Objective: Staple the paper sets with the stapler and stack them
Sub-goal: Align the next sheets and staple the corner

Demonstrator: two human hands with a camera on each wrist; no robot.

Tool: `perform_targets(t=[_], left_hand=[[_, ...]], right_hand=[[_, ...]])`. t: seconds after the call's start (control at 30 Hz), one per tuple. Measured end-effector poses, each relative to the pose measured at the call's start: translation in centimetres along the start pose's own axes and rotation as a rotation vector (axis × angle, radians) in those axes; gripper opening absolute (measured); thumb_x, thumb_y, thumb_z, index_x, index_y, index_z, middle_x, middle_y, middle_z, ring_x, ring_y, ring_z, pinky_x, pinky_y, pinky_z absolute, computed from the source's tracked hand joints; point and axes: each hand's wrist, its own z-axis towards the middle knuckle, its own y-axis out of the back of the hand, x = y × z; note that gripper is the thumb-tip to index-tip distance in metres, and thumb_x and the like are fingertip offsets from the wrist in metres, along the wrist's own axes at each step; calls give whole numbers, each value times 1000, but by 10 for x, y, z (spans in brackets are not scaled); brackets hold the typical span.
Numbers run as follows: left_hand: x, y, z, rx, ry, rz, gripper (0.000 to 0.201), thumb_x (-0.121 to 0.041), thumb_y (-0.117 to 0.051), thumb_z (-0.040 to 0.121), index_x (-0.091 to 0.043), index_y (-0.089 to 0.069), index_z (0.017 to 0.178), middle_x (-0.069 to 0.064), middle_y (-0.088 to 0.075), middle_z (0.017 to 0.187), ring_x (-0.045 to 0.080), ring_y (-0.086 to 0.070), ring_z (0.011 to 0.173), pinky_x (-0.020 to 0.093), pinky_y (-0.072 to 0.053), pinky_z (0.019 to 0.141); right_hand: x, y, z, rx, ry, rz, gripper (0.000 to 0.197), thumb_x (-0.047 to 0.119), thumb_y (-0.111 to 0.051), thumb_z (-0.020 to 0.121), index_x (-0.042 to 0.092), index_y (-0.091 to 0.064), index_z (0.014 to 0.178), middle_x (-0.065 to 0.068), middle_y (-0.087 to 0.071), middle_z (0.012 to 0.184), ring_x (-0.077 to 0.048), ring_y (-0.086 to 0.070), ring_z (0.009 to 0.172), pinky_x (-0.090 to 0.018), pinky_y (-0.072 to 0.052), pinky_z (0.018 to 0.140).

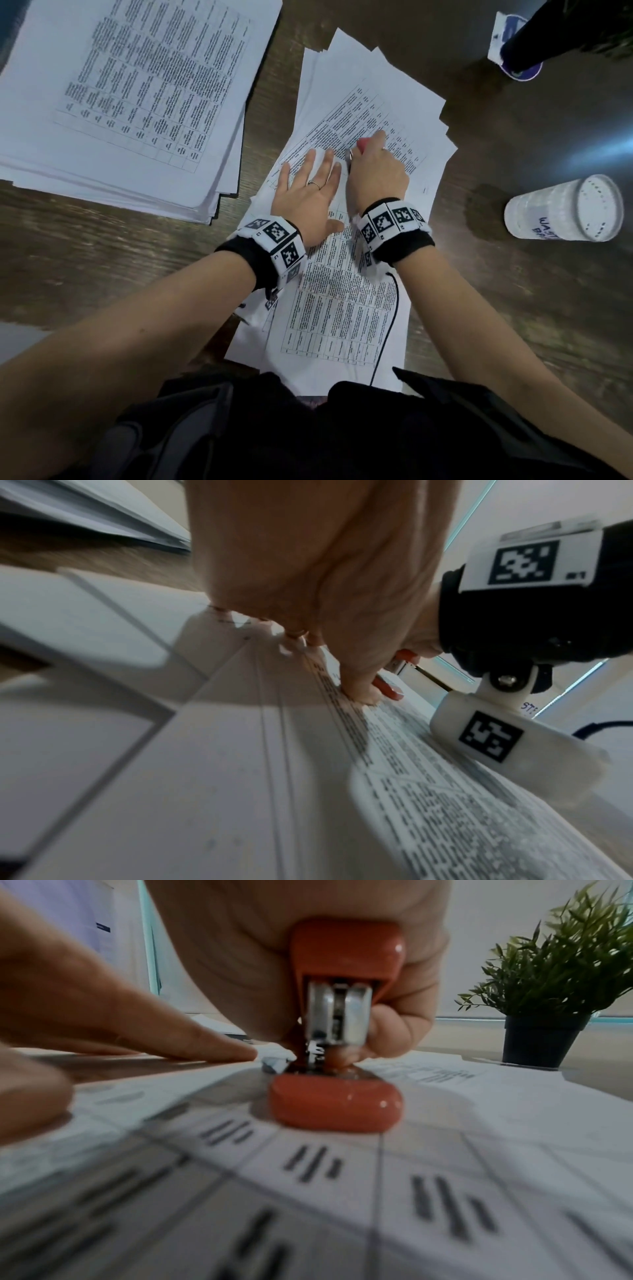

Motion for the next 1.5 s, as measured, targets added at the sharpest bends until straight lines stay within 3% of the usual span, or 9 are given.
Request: perform_targets(t=[0.17, 0.37, 0.47, 0.6, 0.77, 1.13, 1.27, 1.33, 1.5], left_hand=[[3, -2, -2, -28, 0, -15, 102, -63, -50, 88, -12, 7, 154, 4, 21, 161, 24, 19, 148, 48, 9, 117], [8, -8, -9, -98, 15, 11, 98, -66, -43, 90, -8, 3, 154, 7, 17, 161, 22, 12, 149, 41, 4, 120], [15, -2, -10, -76, -9, 40, 94, -63, -42, 91, -10, 3, 155, 4, 16, 162, 19, 11, 149, 41, 1, 120], [15, 3, -10, -31, -3, 47, 93, -61, -45, 92, -12, 5, 155, 2, 17, 162, 18, 12, 149, 41, 2, 120], [8, 5, -7, 17, 26, 28, 97, -58, -50, 92, -11, 8, 154, 5, 20, 161, 22, 15, 149, 45, 3, 120], [7, 5, -6, 33, 55, 32, 97, -60, -48, 91, -14, 10, 154, 0, 24, 160, 19, 17, 148, 43, 4, 120], [8, 5, -7, 33, 55, 48, 95, -61, -45, 92, -15, 11, 154, 0, 25, 159, 18, 18, 148, 44, 5, 120], [8, 5, -7, 28, 50, 53, 95, -61, -44, 92, -15, 11, 154, 1, 25, 159, 19, 18, 148, 44, 4, 120], [8, 4, -5, 34, 55, 58, 95, -61, -45, 92, -15, 12, 154, 1, 25, 159, 19, 18, 148, 45, 4, 120]], right_hand=[[-4, 8, -7, 33, 10, 72, 42, 42, -37, 102, 12, -36, 131, -11, -63, 116, -34, -62, 102, -41, -45, 78], [-20, 3, -42, 72, -5, 178, 46, 41, -45, 98, 5, -39, 125, -15, -61, 117, -37, -60, 100, -37, -40, 72], [-27, 0, -52, 69, 47, 120, 40, 39, -43, 100, 6, -43, 123, -14, -57, 117, -35, -58, 100, -34, -35, 70], [-31, -3, -58, 34, -9, 47, 44, 44, -38, 100, 13, -41, 130, -13, -59, 114, -37, -60, 97, -37, -37, 69], [-20, -3, -52, 62, -26, 26, 42, 39, -36, 102, 9, -36, 132, -13, -63, 115, -38, -61, 99, -38, -36, 69], [-20, 13, -35, 143, 126, -155, 38, 38, -37, 102, 12, -36, 130, -12, -63, 108, -33, -62, 91, -36, -35, 65], [-18, 23, -29, 191, 147, -207, 34, 36, -39, 102, 14, -36, 128, -12, -62, 105, -28, -52, 79, -38, -36, 65], [-19, 24, -27, 201, 159, -233, 34, 35, -40, 102, 14, -36, 128, -11, -62, 106, -31, -57, 85, -38, -35, 65], [-12, 11, -41, 144, 25, -103, 40, 38, -37, 103, 10, -35, 131, -14, -64, 106, -36, -62, 93, -37, -38, 65]])
